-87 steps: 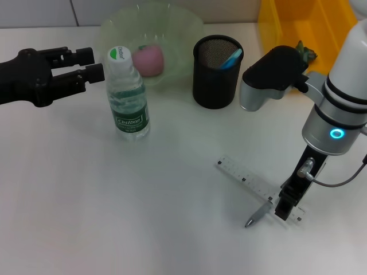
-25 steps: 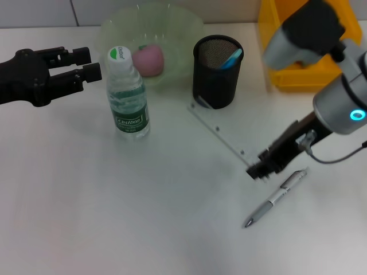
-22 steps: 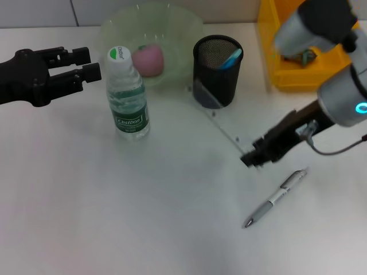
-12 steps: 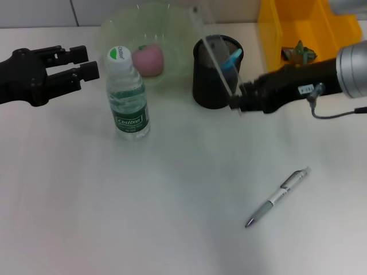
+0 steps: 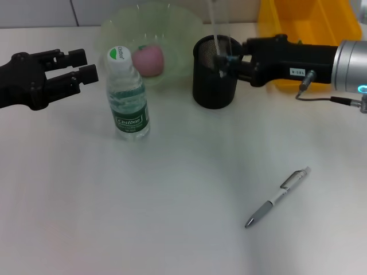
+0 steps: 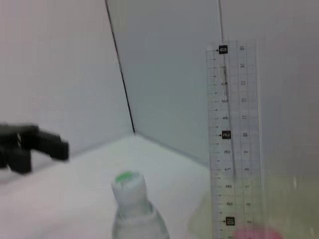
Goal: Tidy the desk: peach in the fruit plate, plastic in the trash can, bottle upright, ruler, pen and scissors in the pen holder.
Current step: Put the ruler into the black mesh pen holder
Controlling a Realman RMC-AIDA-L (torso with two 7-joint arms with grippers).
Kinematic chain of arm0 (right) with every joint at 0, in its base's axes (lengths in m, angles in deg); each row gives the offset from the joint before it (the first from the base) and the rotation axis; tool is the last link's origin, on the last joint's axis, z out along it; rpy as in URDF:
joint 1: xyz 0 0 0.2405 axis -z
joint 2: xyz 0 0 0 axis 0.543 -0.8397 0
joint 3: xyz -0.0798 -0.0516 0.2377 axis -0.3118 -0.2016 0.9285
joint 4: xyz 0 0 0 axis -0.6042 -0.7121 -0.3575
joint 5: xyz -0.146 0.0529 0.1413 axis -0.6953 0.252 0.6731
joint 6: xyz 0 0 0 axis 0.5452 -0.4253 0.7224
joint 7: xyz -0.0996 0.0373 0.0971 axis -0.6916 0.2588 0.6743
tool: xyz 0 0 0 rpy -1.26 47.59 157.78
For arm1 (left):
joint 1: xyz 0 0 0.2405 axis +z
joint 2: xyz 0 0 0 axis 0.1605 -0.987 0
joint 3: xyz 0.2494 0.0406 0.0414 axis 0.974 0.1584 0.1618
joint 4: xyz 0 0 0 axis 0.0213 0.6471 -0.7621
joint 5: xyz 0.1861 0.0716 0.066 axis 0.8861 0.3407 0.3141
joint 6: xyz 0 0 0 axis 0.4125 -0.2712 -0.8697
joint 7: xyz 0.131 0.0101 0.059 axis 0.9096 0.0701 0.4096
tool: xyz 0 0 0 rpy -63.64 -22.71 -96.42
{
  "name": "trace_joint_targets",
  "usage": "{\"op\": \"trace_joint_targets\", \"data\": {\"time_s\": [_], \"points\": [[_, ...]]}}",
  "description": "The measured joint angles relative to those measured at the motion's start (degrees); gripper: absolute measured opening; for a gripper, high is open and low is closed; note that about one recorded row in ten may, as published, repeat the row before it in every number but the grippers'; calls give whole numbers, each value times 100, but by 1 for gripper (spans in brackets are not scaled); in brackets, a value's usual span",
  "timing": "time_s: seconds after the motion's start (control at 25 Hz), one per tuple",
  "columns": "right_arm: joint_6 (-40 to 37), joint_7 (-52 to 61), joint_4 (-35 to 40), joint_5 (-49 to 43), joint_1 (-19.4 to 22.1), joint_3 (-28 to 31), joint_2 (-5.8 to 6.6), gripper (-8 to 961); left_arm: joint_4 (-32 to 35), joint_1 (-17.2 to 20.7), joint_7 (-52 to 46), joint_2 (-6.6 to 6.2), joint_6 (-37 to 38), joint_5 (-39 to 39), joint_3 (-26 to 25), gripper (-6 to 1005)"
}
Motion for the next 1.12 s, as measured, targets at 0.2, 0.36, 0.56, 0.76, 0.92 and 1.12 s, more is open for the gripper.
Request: {"op": "trace_joint_targets", "data": {"time_s": [0.2, 0.36, 0.56, 0.76, 0.92, 1.12], "points": [[126, -1610, -736, 1523, 8, 13, 0, 416, 0, 12, 0, 35, 0, -6, -1, 495], [231, -2809, -1266, 2410, -3, 54, 1, 419, 0, 14, -1, 43, 2, -8, -55, 495], [454, -3951, -1842, 2989, -100, 85, -6, 423, -41, 11, -2, 66, 0, -12, -187, 495], [394, -5244, -2846, 4281, -346, 58, -15, 428, -157, -33, -2, 81, -19, -12, -215, 495], [146, -6021, -3614, 5082, -549, 28, -24, 431, -159, -35, -9, 105, -82, -12, -219, 495], [56, -6244, -4213, 5249, -822, 26, -27, 435, -158, -47, -38, 119, -120, -12, -235, 495]]}}
